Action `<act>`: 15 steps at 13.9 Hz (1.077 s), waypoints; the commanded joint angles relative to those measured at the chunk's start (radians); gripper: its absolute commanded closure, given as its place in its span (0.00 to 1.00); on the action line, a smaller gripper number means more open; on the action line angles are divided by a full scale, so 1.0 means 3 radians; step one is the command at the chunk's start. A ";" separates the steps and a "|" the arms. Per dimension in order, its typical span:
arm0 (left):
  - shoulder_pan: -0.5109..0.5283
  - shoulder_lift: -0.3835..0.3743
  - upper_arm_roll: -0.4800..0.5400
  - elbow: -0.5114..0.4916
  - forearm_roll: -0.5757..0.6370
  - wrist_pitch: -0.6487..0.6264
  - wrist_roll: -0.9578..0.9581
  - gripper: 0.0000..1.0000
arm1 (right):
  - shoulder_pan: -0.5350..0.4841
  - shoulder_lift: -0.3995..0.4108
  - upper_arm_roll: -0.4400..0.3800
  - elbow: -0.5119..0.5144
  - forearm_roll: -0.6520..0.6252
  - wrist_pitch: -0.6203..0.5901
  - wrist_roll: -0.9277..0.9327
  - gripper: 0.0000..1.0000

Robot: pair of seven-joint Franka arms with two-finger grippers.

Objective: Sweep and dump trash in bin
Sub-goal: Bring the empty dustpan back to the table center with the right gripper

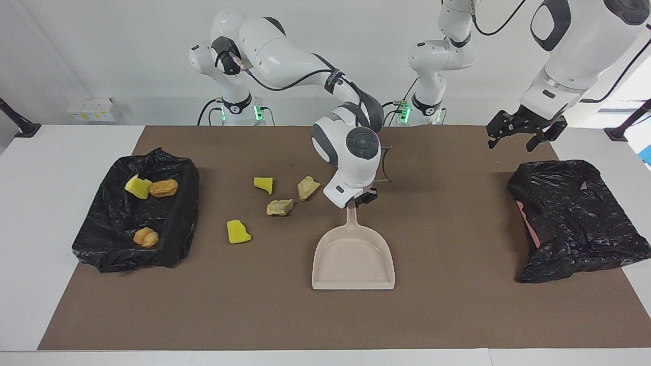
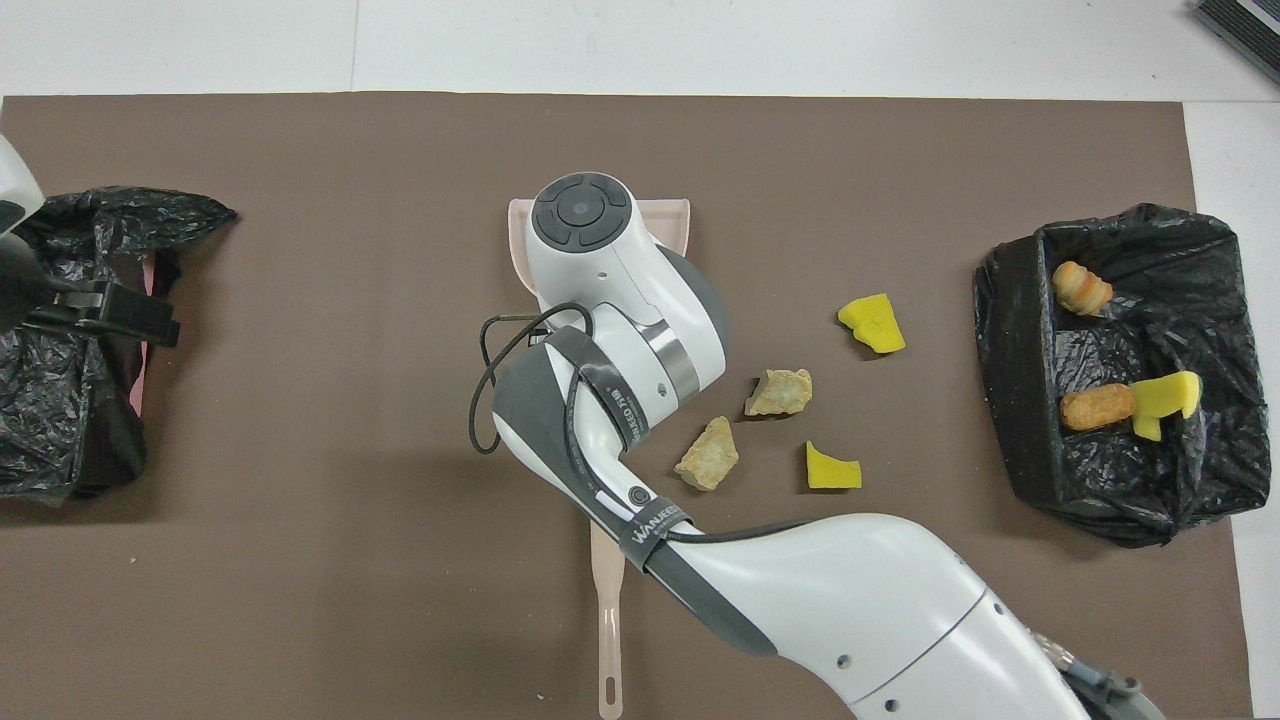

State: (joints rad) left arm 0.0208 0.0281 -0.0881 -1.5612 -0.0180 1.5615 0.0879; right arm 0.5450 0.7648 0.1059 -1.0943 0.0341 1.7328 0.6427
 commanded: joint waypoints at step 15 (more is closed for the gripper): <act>-0.0273 -0.0027 -0.0064 -0.0282 0.0004 0.0639 -0.0191 0.00 | -0.0068 -0.1363 -0.0021 -0.0984 0.0055 -0.0468 0.0209 0.00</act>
State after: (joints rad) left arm -0.0315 0.0357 -0.1178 -1.6010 -0.0196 1.7060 0.0530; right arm 0.5265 0.4099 0.0927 -1.3017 0.0337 1.5982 0.6763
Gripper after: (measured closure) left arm 0.000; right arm 0.000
